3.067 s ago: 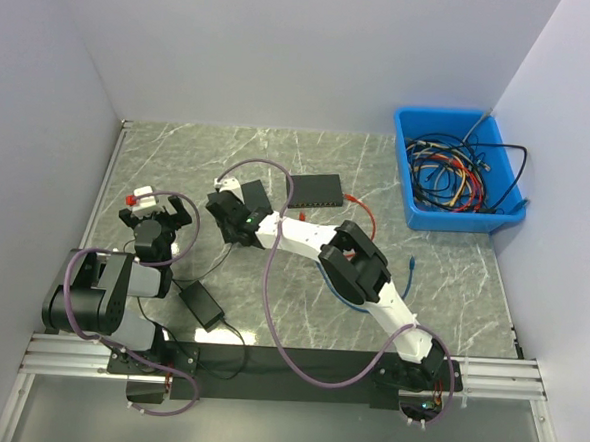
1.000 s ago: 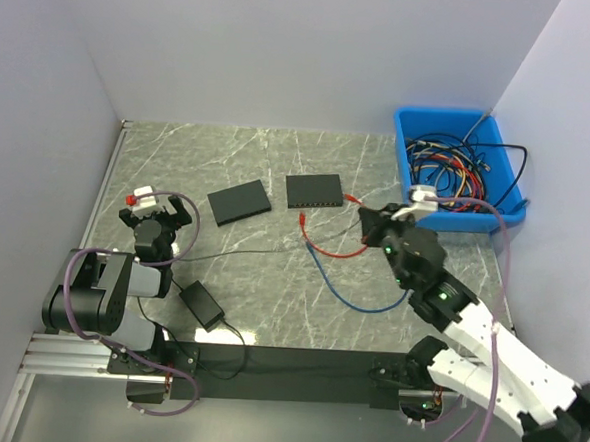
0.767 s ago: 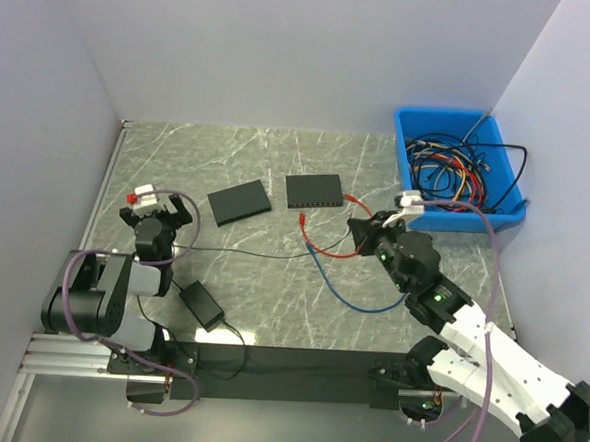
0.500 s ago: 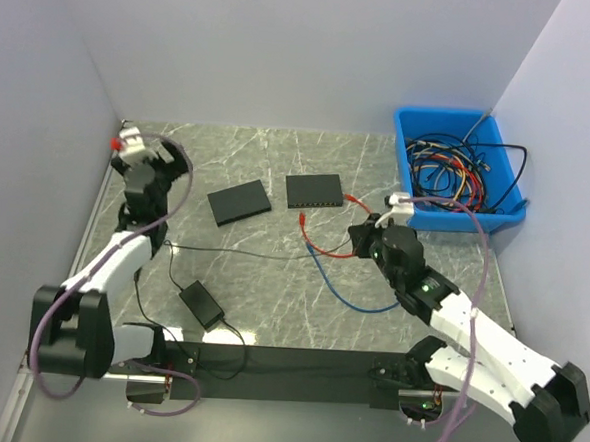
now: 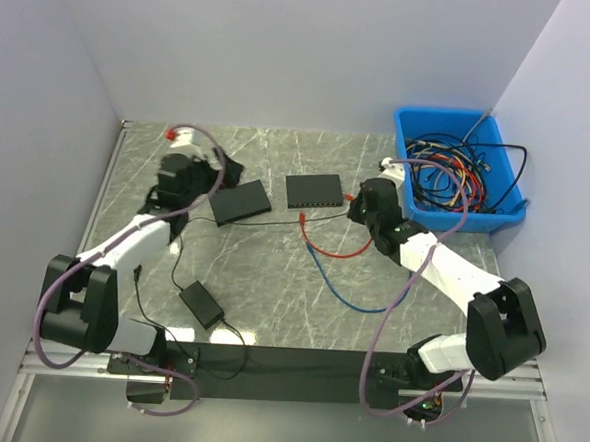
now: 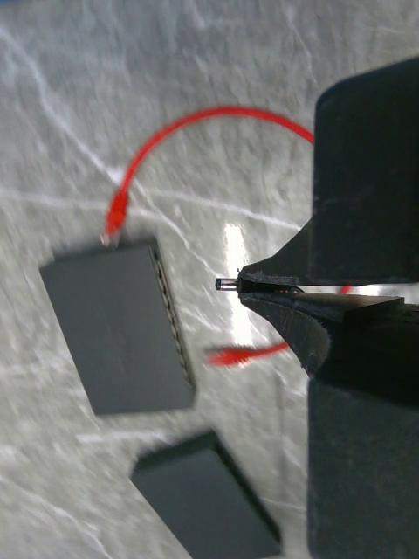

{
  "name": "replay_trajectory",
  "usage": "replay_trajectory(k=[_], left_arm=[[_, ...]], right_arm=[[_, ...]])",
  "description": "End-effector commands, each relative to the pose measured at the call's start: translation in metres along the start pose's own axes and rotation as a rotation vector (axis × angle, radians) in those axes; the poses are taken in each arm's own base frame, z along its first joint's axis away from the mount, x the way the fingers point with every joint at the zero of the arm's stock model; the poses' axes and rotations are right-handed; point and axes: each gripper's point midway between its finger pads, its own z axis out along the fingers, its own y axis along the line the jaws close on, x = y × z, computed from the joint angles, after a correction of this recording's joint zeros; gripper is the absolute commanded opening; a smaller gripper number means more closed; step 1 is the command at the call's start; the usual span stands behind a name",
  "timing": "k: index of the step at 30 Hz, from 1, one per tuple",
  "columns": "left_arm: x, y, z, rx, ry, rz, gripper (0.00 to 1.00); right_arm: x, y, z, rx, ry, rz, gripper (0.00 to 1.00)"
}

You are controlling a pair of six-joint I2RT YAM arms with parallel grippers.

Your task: Insert the plug into the switch port

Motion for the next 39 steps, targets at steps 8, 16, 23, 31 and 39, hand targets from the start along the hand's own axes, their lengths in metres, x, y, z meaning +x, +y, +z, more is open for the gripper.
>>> replay_trajectory(k=[8, 16, 23, 31, 39], left_arm=[[-0.001, -0.066, 0.066, 0.048, -0.035, 0.075, 0.89], [0.067, -0.058, 0.132, -0.017, 0.183, 0.097, 0.77], [0.102, -0.052, 0.148, -0.025, 0.25, 0.096, 0.74], [0.13, -0.048, 0.158, -0.055, 0.299, 0.112, 0.73], [0.142, -0.06, 0.167, -0.039, 0.32, 0.116, 0.72]], right_arm=[[-0.007, -0.007, 0.045, 0.043, 0.039, 0.056, 0.0], [-0.011, -0.026, 0.1, 0.07, 0.15, 0.092, 0.0], [-0.013, -0.031, 0.142, 0.132, 0.217, 0.035, 0.0], [0.002, -0.038, 0.182, 0.199, 0.301, -0.008, 0.0], [0.023, -0.032, 0.197, 0.171, 0.373, -0.02, 0.0]])
